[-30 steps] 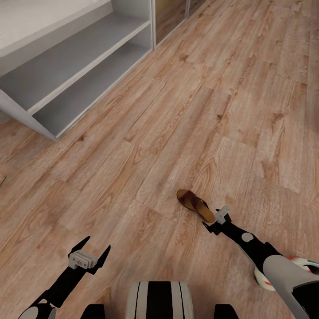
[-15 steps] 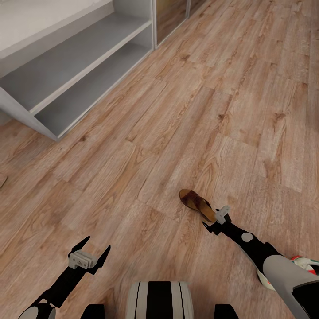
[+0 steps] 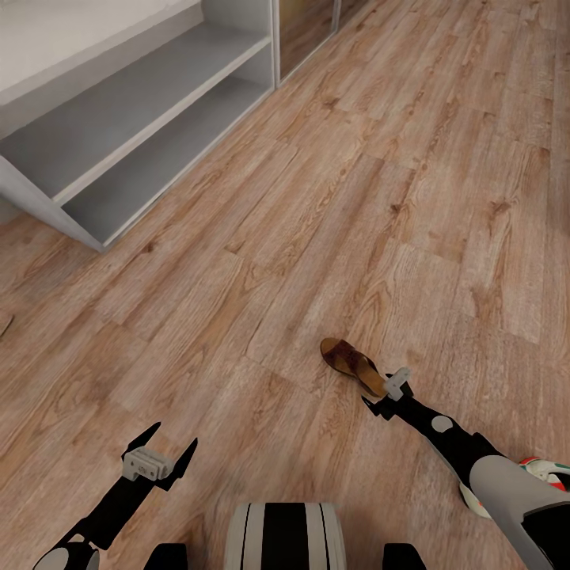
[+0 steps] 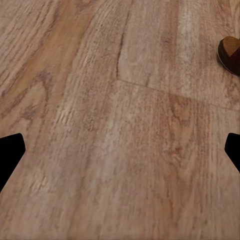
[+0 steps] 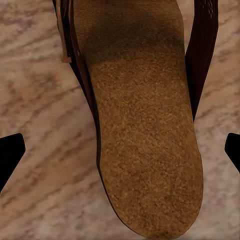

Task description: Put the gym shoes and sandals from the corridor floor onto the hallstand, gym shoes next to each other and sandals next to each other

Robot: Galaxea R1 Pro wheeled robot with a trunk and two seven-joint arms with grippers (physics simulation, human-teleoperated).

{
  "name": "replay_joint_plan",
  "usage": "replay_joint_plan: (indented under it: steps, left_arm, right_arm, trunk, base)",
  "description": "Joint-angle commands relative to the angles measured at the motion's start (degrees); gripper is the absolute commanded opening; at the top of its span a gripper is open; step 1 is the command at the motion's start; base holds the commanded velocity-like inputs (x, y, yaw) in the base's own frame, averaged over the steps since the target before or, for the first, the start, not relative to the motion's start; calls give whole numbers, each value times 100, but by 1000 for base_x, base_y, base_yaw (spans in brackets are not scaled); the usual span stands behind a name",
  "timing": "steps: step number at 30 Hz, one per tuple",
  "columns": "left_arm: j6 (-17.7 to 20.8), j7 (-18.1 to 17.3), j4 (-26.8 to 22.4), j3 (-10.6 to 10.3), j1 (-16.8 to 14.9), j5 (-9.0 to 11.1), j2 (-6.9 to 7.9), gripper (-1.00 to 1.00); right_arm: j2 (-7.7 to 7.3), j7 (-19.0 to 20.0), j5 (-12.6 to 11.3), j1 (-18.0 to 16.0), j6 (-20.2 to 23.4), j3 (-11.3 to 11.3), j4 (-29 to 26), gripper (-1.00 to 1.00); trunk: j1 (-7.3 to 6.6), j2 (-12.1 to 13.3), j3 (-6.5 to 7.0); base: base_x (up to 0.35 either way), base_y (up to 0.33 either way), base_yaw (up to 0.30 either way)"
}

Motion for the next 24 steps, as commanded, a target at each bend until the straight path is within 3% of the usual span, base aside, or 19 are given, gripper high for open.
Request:
replay_joint_plan:
  steps: [1,24]
  left_arm:
    - [0,0,0,0,0,0,0,100]
    - [1,0,0,0,0,0,0,100]
  right_arm:
    - [0,0,0,0,0,0,0,100]
    - [-7,1,0,0,0,0,0,100]
  trunk:
    - [0,0,0]
    - [0,0,0]
  base:
    - [0,2,0]
    - [0,0,0]
